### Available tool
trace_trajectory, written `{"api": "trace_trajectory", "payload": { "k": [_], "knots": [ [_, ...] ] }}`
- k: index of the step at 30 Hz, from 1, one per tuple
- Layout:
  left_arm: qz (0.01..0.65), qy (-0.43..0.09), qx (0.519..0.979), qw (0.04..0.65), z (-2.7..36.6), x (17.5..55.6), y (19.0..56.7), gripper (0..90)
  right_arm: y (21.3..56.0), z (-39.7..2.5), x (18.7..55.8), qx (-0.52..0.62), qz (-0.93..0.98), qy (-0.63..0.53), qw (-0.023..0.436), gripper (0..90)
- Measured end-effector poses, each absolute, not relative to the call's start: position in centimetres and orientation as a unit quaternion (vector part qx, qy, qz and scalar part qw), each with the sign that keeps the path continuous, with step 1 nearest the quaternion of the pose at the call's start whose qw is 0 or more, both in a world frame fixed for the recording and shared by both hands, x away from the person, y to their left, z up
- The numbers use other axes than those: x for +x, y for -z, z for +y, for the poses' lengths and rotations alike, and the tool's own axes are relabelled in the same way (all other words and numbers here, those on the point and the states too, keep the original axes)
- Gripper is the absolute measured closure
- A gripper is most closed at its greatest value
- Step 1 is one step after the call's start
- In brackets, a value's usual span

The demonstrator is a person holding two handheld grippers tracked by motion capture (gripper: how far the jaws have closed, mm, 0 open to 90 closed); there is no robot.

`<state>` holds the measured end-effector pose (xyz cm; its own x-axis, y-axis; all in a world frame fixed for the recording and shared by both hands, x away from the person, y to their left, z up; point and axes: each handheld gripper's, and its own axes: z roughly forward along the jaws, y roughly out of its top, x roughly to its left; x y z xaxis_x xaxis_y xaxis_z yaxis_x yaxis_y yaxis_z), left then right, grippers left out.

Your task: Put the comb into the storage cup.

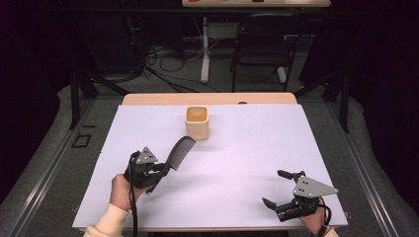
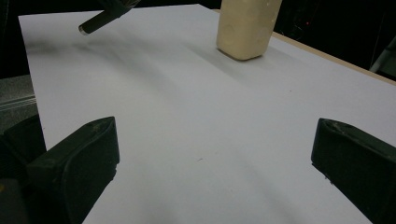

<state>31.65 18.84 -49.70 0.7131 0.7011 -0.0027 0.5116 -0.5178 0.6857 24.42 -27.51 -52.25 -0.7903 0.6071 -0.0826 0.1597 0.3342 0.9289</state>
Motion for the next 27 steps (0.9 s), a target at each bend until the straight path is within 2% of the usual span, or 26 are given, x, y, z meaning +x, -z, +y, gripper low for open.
{"api": "trace_trajectory", "payload": {
  "k": [27],
  "knots": [
    [0.353,-0.181,0.829,0.393,18.89,31.62,49.74,71.9,52.35,-27.54,24.57,0.244,0.789,-0.523,0.212,0.2]
  ]
}}
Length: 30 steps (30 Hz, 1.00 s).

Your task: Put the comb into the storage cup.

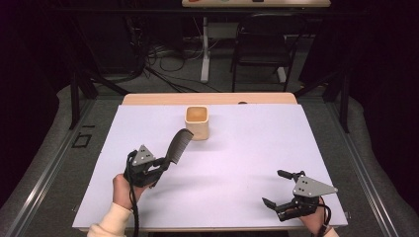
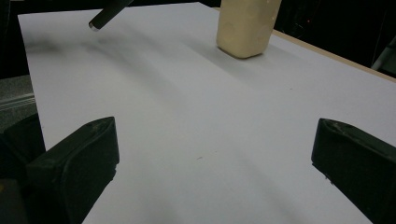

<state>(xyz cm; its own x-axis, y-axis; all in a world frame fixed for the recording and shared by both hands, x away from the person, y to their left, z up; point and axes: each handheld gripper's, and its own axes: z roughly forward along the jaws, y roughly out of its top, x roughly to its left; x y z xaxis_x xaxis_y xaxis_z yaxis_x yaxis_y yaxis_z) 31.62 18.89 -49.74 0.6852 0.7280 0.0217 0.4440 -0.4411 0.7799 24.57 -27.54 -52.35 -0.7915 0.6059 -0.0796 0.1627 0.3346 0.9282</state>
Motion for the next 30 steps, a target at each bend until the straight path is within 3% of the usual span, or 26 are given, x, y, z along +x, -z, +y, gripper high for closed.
{"api": "trace_trajectory", "payload": {
  "k": [30],
  "knots": [
    [0.359,-0.216,0.798,0.432,18.0,32.9,49.7,71.9,52.3,-27.5,24.6,0.242,0.790,-0.520,0.216,0.5]
  ]
}}
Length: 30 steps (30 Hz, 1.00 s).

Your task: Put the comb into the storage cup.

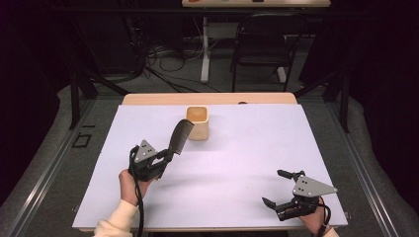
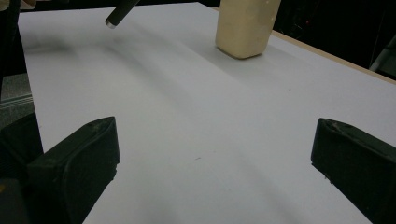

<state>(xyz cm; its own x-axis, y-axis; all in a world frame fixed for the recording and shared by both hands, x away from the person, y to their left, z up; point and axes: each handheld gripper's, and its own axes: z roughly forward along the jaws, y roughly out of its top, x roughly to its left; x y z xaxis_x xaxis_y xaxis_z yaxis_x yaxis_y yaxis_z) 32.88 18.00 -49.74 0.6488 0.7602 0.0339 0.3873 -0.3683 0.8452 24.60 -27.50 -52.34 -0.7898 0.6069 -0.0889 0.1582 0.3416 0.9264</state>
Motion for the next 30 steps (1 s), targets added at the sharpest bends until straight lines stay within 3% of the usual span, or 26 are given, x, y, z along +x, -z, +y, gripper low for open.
{"api": "trace_trajectory", "payload": {
  "k": [30],
  "knots": [
    [0.360,-0.220,0.784,0.455,16.9,34.6,48.8,71.9,52.3,-27.5,24.6,0.246,0.789,-0.517,0.222,0.7]
  ]
}}
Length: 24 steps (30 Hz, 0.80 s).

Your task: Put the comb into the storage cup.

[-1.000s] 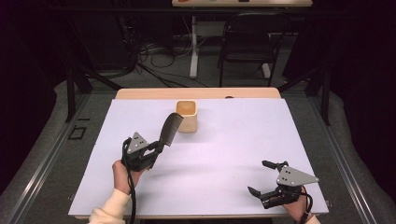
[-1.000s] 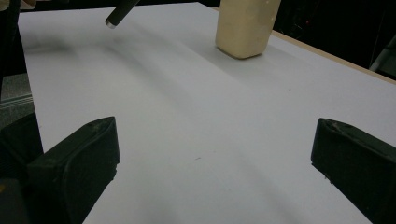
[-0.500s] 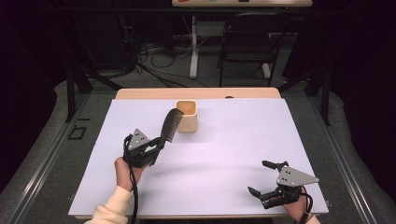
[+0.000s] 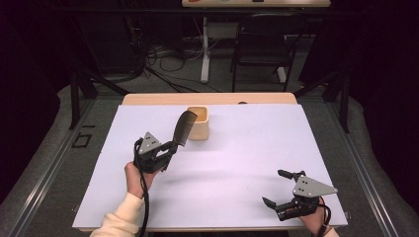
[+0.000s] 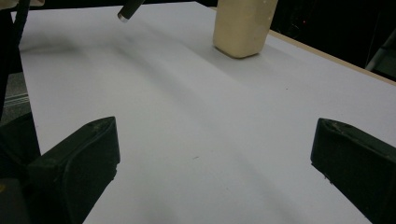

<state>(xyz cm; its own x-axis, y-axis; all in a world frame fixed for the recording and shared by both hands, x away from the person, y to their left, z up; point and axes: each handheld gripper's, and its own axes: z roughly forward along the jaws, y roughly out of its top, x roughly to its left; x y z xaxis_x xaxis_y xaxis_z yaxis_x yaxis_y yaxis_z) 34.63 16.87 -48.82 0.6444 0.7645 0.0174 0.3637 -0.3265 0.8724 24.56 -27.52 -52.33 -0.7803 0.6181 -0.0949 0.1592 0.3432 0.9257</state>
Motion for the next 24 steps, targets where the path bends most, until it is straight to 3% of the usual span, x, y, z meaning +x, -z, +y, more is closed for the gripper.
{"api": "trace_trajectory", "payload": {
  "k": [24],
  "knots": [
    [0.352,-0.220,0.784,0.462,16.0,35.9,48.3,71.9,52.4,-27.5,24.6,0.248,0.790,-0.518,0.215,0.7]
  ]
}}
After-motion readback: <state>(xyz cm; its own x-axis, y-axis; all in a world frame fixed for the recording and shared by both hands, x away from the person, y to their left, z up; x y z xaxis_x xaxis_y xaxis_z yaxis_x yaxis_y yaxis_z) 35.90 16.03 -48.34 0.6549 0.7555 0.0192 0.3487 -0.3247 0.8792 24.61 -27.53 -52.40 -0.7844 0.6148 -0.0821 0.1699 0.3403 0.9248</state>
